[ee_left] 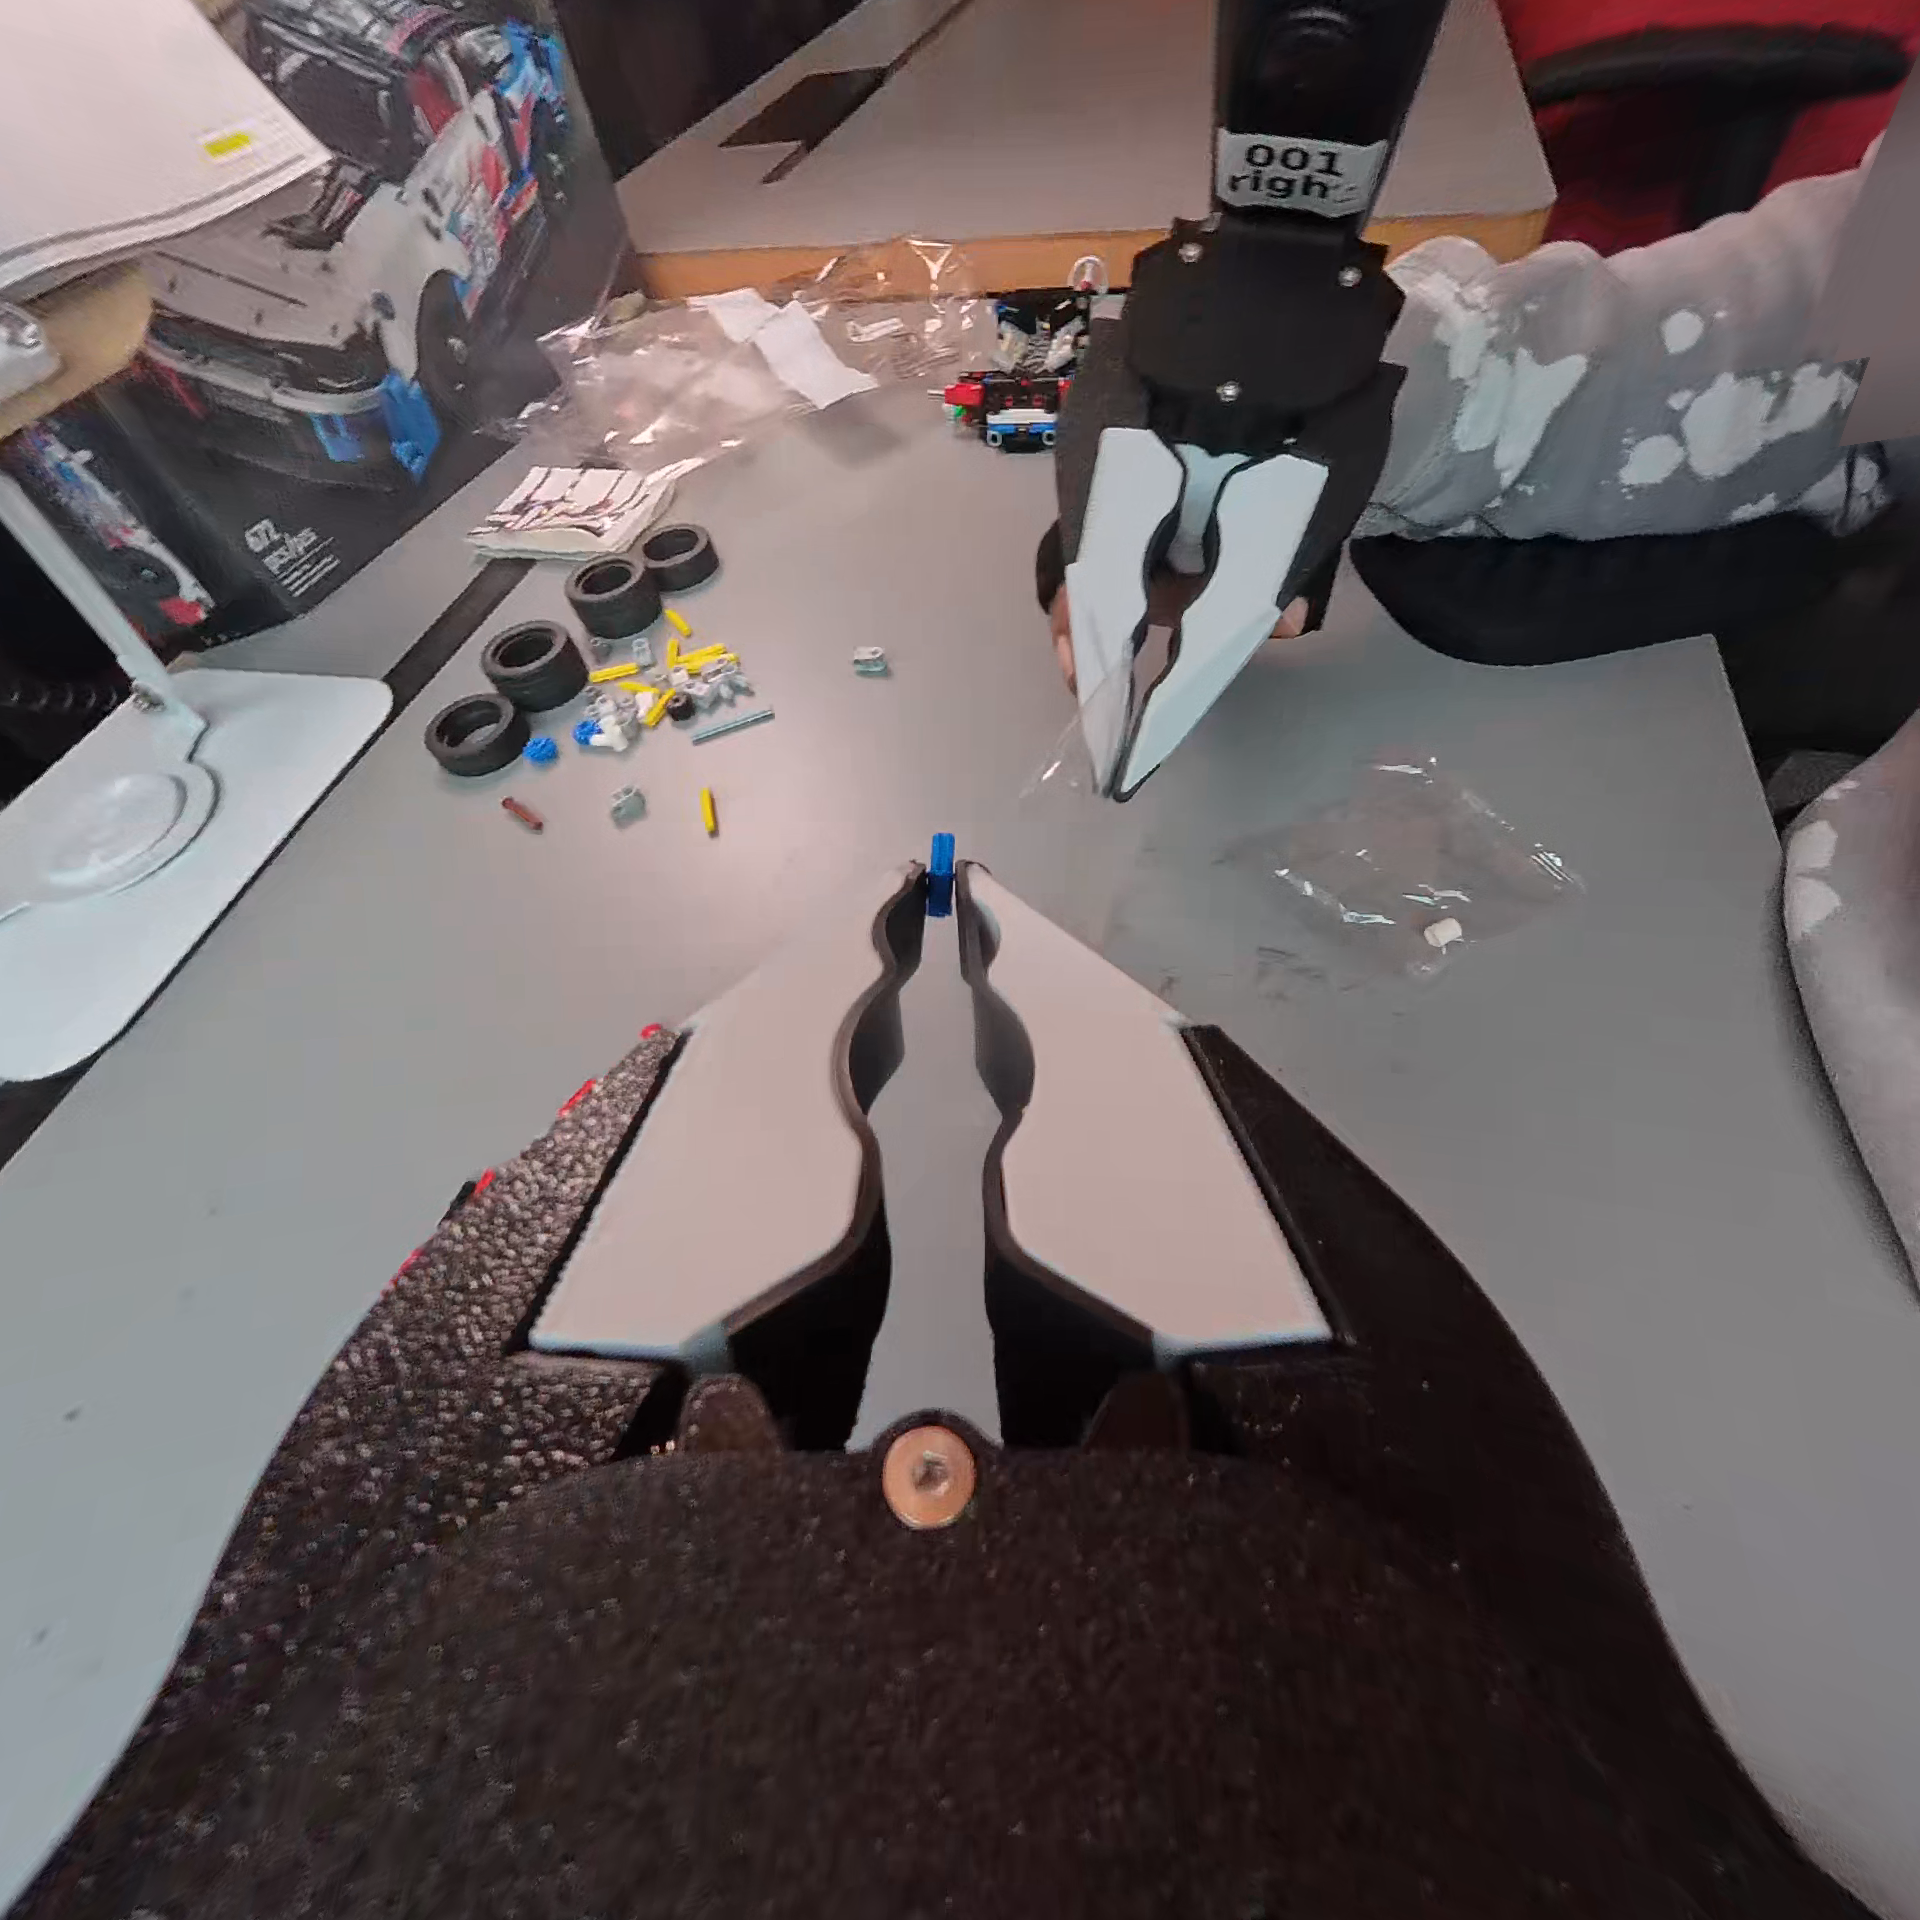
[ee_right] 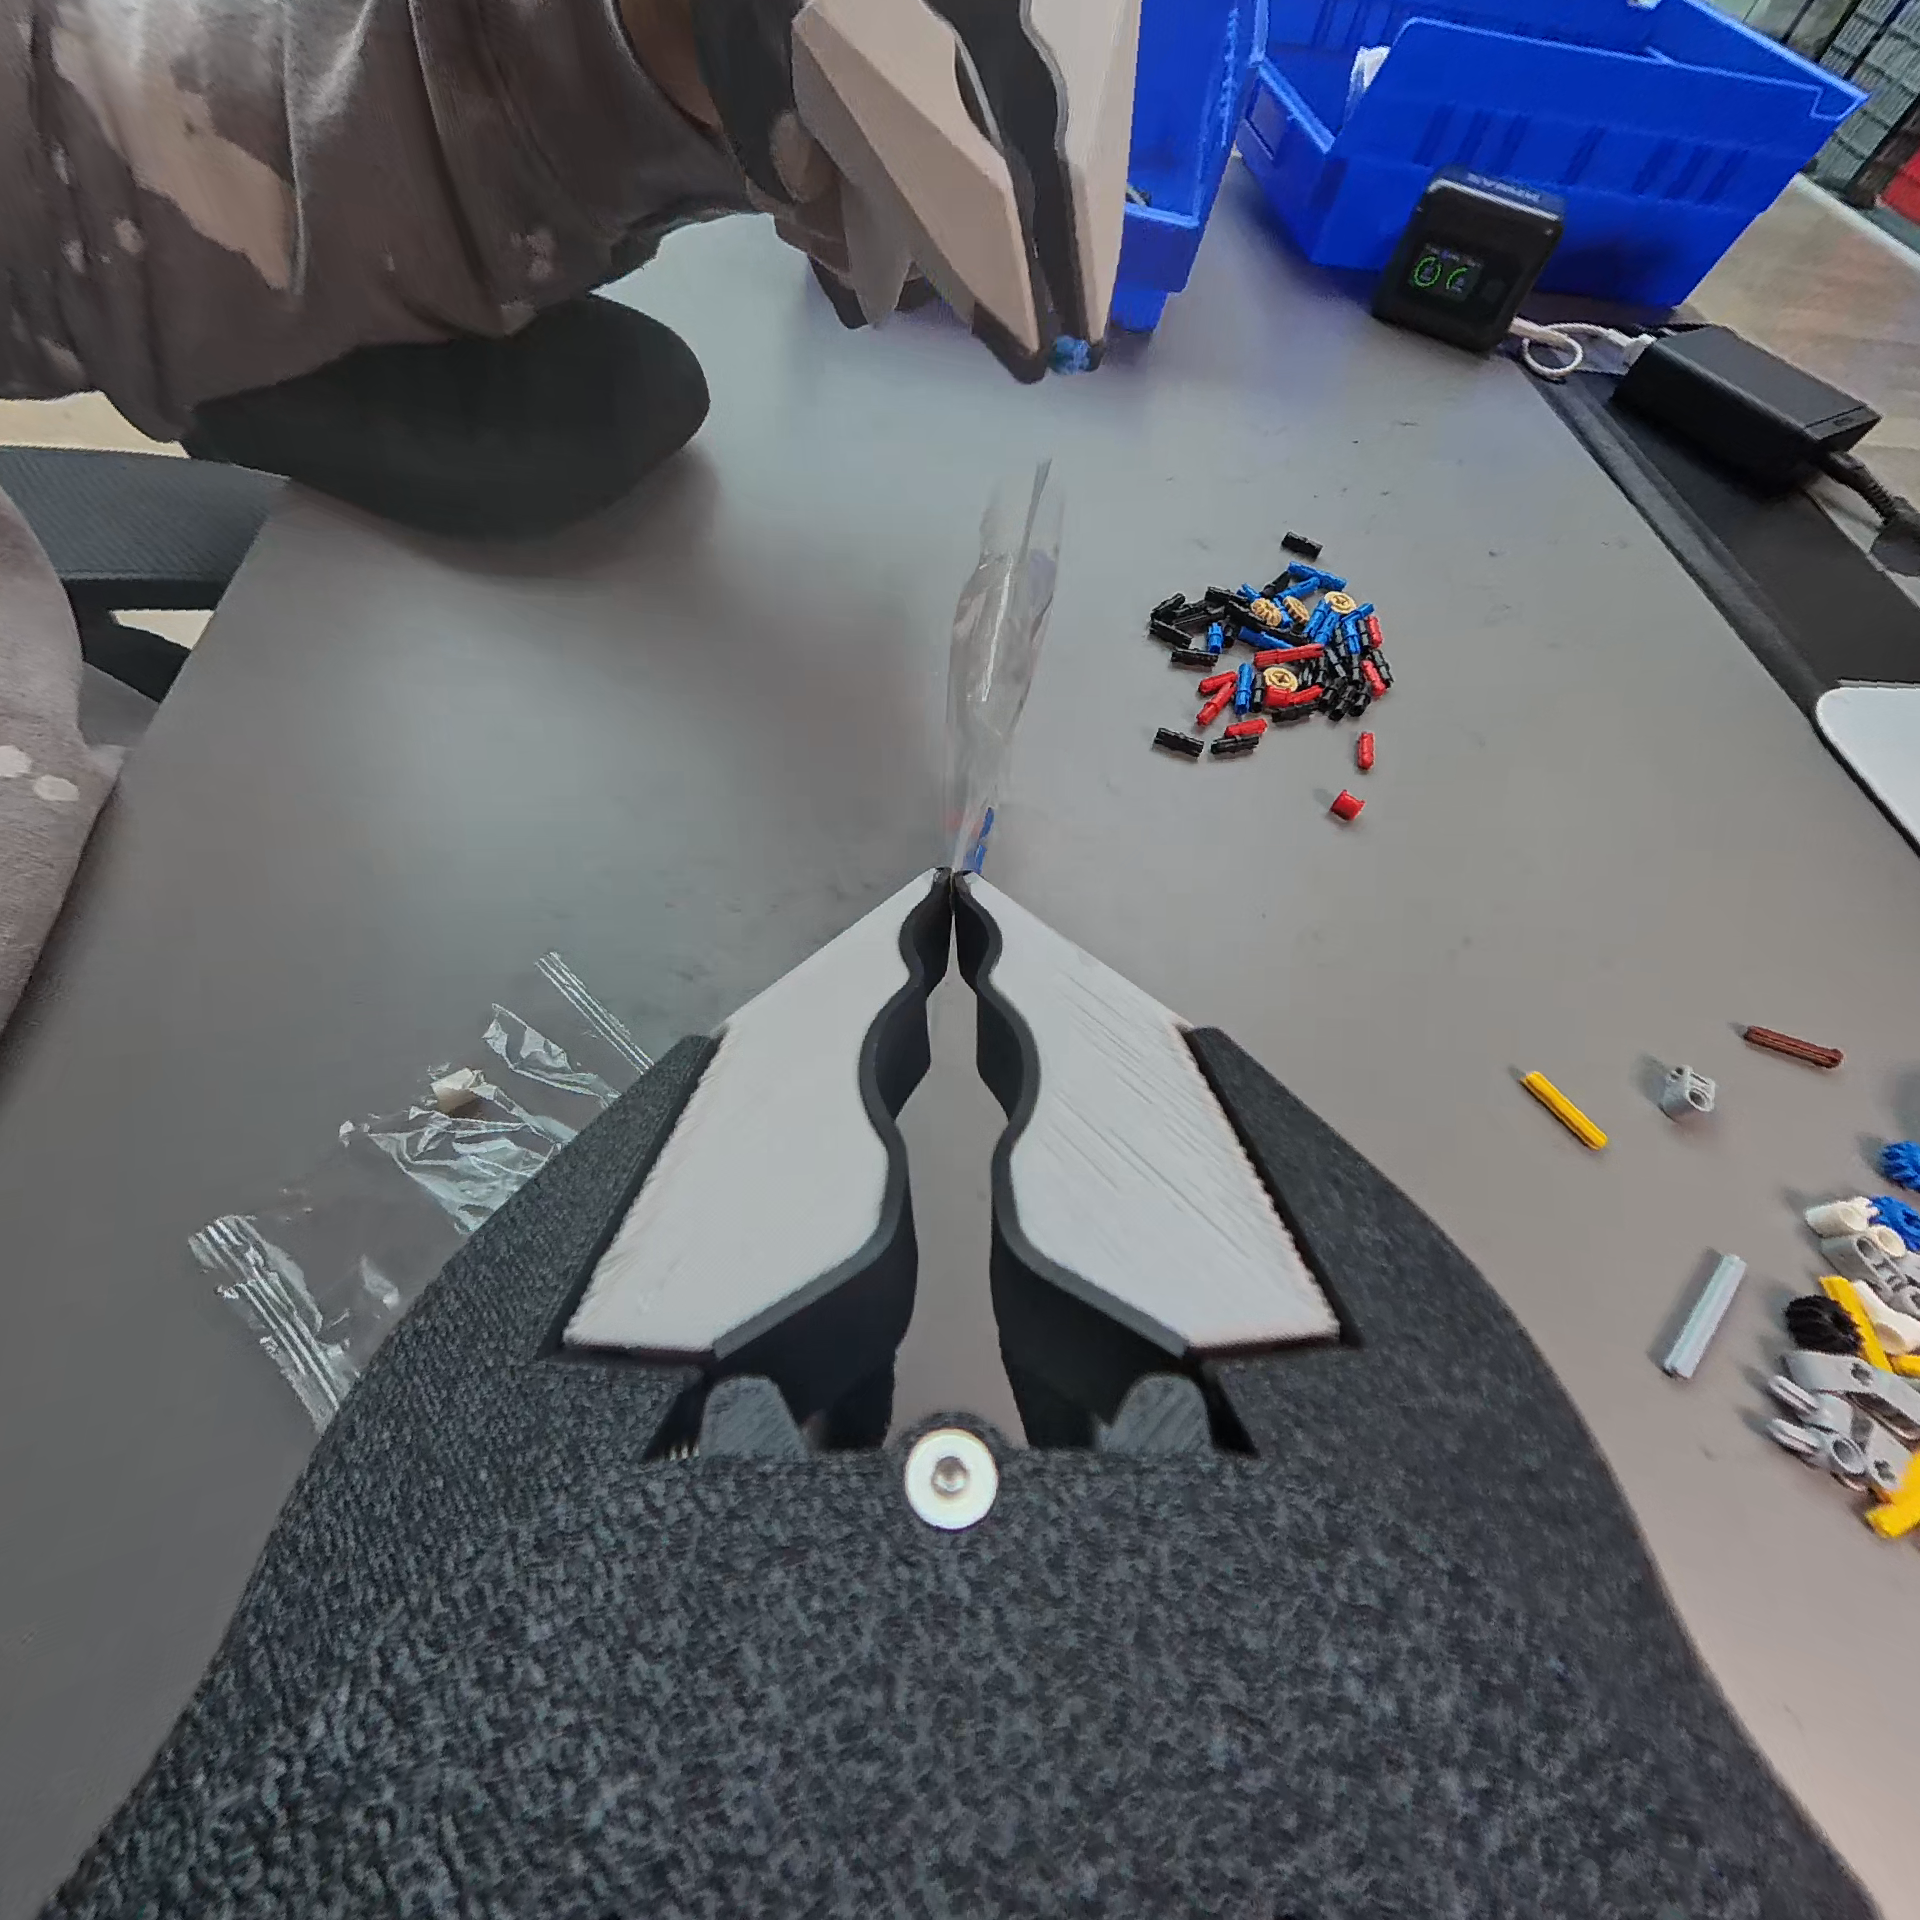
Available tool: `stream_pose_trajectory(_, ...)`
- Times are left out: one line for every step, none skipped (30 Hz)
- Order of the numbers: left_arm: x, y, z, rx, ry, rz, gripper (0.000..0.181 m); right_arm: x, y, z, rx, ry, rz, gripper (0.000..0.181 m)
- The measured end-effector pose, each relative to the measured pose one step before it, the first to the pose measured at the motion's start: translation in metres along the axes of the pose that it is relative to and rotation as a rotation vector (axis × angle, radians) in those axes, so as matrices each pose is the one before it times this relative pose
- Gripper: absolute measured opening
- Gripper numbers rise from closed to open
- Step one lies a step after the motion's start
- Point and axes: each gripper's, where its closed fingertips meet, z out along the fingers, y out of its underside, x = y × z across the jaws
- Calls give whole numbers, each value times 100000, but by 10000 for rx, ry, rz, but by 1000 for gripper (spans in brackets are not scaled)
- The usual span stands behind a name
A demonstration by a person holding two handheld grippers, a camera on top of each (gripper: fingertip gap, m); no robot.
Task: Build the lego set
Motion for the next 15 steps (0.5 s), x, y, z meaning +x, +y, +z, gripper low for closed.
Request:
stream_pose_trajectory(646,-168,509,-72,182,137,5,-85,-101,34,26,-12,-25,0)
stream_pose_trajectory(486,51,445,-96,179,43,5,-85,-43,21,1,-19,-16,0)
stream_pose_trajectory(168,235,373,-118,42,11,5,-70,0,15,-3,-20,-9,0)
stream_pose_trajectory(11,338,288,-139,-15,4,5,-31,11,23,-4,-7,-8,0)
stream_pose_trajectory(197,327,189,-113,132,-28,5,4,20,12,-13,-1,-1,0)
stream_pose_trajectory(356,138,84,-11,241,-61,8,4,27,10,-7,-1,6,0)
stream_pose_trajectory(269,29,-9,56,194,-74,11,28,38,4,-3,6,8,0)
stream_pose_trajectory(25,-21,-113,88,82,-82,15,47,26,-2,3,9,14,0)
stream_pose_trajectory(-203,-18,-211,106,-9,-115,16,32,30,-4,0,0,19,0)
stream_pose_trajectory(-559,-12,-356,141,-164,-162,17,34,28,-9,-8,9,7,0)
stream_pose_trajectory(-1009,37,-530,194,-344,-215,17,50,28,-16,-6,18,-2,0)
stream_pose_trajectory(-1742,193,-677,191,-651,-330,18,37,12,-23,3,14,5,0)
stream_pose_trajectory(-2448,525,-743,94,-907,-513,19,28,11,-24,5,5,13,0)
stream_pose_trajectory(-2991,1004,-666,-143,-1077,-724,21,32,20,-22,-5,2,8,0)
stream_pose_trajectory(-3232,1461,-418,-425,-1142,-803,22,1,40,-3,-14,-6,-3,0)
